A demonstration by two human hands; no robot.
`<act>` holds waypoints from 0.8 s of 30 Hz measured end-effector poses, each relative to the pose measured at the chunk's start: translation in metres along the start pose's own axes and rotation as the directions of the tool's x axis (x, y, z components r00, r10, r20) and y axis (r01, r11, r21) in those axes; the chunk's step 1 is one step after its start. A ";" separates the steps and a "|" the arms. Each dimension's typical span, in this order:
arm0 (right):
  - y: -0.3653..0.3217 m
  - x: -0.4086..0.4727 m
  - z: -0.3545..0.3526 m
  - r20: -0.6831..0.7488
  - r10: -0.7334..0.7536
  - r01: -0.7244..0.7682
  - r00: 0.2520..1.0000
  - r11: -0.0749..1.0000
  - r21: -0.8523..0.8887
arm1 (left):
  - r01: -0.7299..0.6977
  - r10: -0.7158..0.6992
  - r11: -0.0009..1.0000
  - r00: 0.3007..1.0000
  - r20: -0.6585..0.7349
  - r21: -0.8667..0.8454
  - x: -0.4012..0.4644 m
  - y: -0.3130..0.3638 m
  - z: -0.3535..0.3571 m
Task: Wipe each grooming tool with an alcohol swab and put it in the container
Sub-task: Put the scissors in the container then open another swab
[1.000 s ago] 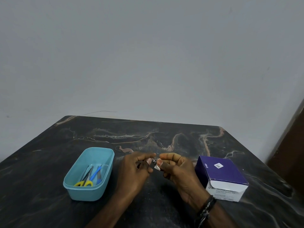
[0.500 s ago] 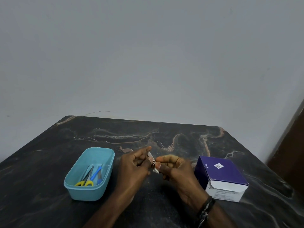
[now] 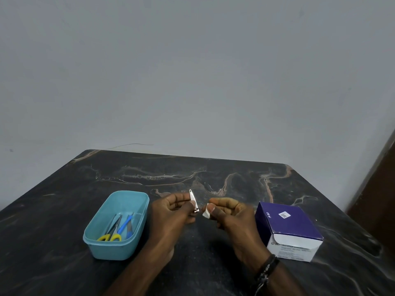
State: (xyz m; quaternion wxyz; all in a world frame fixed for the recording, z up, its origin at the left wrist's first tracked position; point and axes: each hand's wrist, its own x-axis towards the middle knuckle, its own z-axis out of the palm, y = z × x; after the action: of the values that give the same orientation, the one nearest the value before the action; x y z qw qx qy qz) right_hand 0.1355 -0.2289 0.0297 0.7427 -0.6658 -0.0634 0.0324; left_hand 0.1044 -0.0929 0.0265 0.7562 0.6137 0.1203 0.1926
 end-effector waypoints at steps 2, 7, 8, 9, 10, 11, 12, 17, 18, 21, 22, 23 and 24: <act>0.002 0.001 0.000 0.003 -0.009 0.009 1.000 1.000 -0.009 | 0.007 -0.007 1.000 1.000 0.010 0.000 0.000 0.000 0.000; 0.002 0.000 -0.002 0.023 -0.043 0.043 0.999 0.999 -0.019 | 0.049 -0.049 0.999 0.996 0.068 -0.002 -0.002 0.000 0.000; 0.001 0.000 -0.002 0.025 -0.054 0.055 0.998 0.998 -0.019 | 0.058 -0.058 0.998 0.995 0.083 -0.001 -0.003 0.000 0.000; 0.001 0.000 -0.001 0.024 -0.064 0.064 0.998 0.998 -0.019 | 0.062 -0.062 0.998 0.993 0.096 -0.001 -0.004 0.000 0.000; 0.001 0.000 -0.001 0.021 -0.073 0.073 0.997 0.997 -0.024 | 0.063 -0.062 0.998 0.992 0.105 -0.001 -0.005 0.000 0.001; 0.001 0.000 -0.001 0.017 -0.081 0.082 0.997 0.996 -0.030 | 0.061 -0.061 0.998 0.992 0.110 0.002 -0.005 0.000 0.001; 0.002 0.000 -0.001 0.014 -0.086 0.086 0.996 0.996 -0.034 | 0.058 -0.059 0.998 0.992 0.112 0.009 -0.006 -0.001 0.001; 0.003 -0.001 0.001 0.019 -0.073 0.074 0.997 0.997 -0.038 | 0.040 -0.048 0.997 0.989 0.137 0.064 -0.008 -0.001 0.002; 0.003 -0.001 0.001 0.014 -0.075 0.075 0.997 0.996 -0.047 | 0.041 -0.050 0.997 0.989 0.141 0.070 -0.007 -0.002 0.002; 0.003 -0.001 0.000 -0.012 -0.087 0.085 0.996 0.992 -0.097 | 0.053 -0.063 0.996 0.986 0.152 0.066 -0.007 -0.002 0.002; 0.003 -0.001 0.000 -0.017 -0.084 0.082 0.996 0.991 -0.106 | 0.057 -0.066 0.996 0.985 0.158 0.064 -0.007 -0.003 0.002; 0.004 -0.001 0.000 -0.017 -0.080 0.077 0.997 0.991 -0.110 | 0.060 -0.069 0.996 0.984 0.164 0.060 -0.007 -0.003 0.002; 0.004 -0.001 0.000 -0.015 -0.076 0.074 0.997 0.991 -0.115 | 0.063 -0.072 0.996 0.983 0.168 0.058 -0.007 -0.003 0.002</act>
State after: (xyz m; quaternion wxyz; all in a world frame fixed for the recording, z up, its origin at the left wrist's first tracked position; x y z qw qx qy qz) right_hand 0.1350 -0.2290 0.0255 0.7048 -0.7046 -0.0828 -0.0056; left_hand 0.0996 -0.0981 0.0235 0.7535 0.6431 0.0810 0.1104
